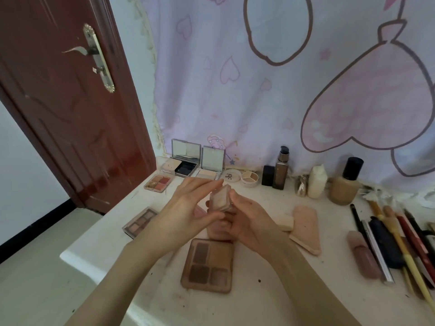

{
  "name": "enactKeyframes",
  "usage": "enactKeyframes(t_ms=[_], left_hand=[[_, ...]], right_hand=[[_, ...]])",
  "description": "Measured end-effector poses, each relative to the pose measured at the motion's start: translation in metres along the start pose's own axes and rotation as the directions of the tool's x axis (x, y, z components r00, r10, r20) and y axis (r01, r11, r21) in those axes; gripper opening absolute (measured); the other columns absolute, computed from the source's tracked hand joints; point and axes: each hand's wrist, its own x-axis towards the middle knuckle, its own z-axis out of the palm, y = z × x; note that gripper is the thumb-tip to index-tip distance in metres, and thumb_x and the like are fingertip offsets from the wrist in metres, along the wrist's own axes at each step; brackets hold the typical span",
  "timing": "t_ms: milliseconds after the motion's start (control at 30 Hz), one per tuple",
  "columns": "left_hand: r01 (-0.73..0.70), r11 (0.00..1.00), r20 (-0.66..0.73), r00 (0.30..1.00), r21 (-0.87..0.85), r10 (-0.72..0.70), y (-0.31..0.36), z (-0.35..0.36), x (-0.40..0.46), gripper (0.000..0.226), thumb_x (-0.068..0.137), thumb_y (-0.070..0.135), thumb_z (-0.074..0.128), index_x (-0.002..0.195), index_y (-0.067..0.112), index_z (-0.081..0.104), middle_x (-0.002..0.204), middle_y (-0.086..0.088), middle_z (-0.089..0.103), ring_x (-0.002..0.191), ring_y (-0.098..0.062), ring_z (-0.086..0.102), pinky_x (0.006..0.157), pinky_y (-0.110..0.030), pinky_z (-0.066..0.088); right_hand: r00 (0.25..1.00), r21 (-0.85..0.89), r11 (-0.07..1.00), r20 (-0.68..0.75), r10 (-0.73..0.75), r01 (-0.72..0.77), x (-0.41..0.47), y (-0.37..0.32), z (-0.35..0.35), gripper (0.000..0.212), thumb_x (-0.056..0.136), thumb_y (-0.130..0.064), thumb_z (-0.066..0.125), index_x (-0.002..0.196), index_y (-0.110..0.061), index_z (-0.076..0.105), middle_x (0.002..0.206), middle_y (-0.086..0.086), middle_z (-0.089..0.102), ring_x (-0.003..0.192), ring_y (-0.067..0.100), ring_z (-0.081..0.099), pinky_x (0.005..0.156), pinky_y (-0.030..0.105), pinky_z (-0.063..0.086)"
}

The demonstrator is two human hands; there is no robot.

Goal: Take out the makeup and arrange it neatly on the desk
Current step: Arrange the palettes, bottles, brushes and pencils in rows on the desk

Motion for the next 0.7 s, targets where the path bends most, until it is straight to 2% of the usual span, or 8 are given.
enactKeyframes(t_ms=[100, 200, 300, 433, 533, 700], left_hand=[[0.013, 1.0, 0.009, 1.0, -0.026, -0.012, -0.0014, -0.0011, -0.0002, 0.058, 0.075, 0.014, 0.075, 0.128, 0.018, 0.051, 0.112, 0.025, 0.042, 0.106, 0.009, 0.036, 0.091, 0.0, 0.026], [0.024, 0.998, 0.025, 0.999, -0.063, -0.023, -0.0035, -0.0009, -0.0016, 0.059, 0.075, 0.014, 0.075, 0.125, 0.029, 0.047, 0.117, 0.022, 0.044, 0.108, 0.017, 0.033, 0.09, -0.001, 0.026], [0.005, 0.999, 0.036, 0.999, -0.054, -0.003, -0.0049, 0.0002, -0.0033, 0.056, 0.075, 0.019, 0.075, 0.125, 0.026, 0.05, 0.118, 0.021, 0.044, 0.11, 0.01, 0.034, 0.095, -0.002, 0.024], [0.044, 0.989, 0.038, 0.998, -0.14, -0.039, -0.0049, 0.0021, -0.0046, 0.049, 0.074, 0.038, 0.07, 0.118, 0.04, 0.05, 0.116, 0.028, 0.046, 0.111, 0.011, 0.038, 0.092, -0.006, 0.032], [0.071, 0.975, 0.048, 0.997, -0.209, -0.062, -0.0065, 0.0054, -0.0064, 0.045, 0.077, 0.032, 0.065, 0.119, 0.037, 0.052, 0.118, 0.026, 0.049, 0.112, 0.007, 0.045, 0.091, -0.012, 0.04], [0.053, 0.978, 0.004, 0.999, -0.202, -0.053, -0.01, 0.007, -0.0087, 0.042, 0.078, 0.024, 0.065, 0.117, 0.032, 0.057, 0.116, 0.017, 0.053, 0.106, 0.005, 0.051, 0.086, -0.009, 0.04]], right_hand=[[1.0, -0.003, 1.0, 0.025, 0.0, 0.0, -0.0013, -0.0001, 0.0019, 0.04, 0.076, -0.033, 0.06, 0.101, -0.001, 0.063, 0.09, 0.014, 0.063, 0.079, 0.017, 0.058, 0.062, 0.021, 0.051], [0.999, -0.029, 1.0, 0.054, -0.003, 0.005, -0.0026, -0.0018, 0.0011, 0.04, 0.079, -0.029, 0.058, 0.103, 0.003, 0.063, 0.092, 0.013, 0.066, 0.091, 0.021, 0.062, 0.072, 0.023, 0.053], [0.999, -0.048, 0.998, 0.029, -0.027, 0.028, -0.0013, -0.0025, -0.0011, 0.041, 0.077, -0.022, 0.061, 0.106, 0.007, 0.061, 0.092, 0.015, 0.066, 0.093, 0.025, 0.061, 0.082, 0.029, 0.051], [0.998, -0.014, 0.998, 0.018, -0.062, 0.062, 0.0002, -0.0031, -0.0043, 0.031, 0.074, -0.011, 0.064, 0.101, 0.003, 0.065, 0.089, 0.013, 0.07, 0.083, 0.019, 0.068, 0.074, 0.024, 0.055], [0.997, -0.056, 0.996, 0.014, -0.071, 0.072, 0.0004, -0.0033, -0.0065, 0.04, 0.073, -0.012, 0.067, 0.109, 0.004, 0.063, 0.097, 0.014, 0.069, 0.091, 0.022, 0.067, 0.078, 0.026, 0.054], [0.996, -0.098, 0.991, 0.004, -0.09, 0.09, 0.0009, -0.0007, -0.0072, 0.041, 0.076, -0.016, 0.067, 0.112, 0.003, 0.063, 0.109, 0.021, 0.066, 0.103, 0.029, 0.065, 0.083, 0.03, 0.055]])
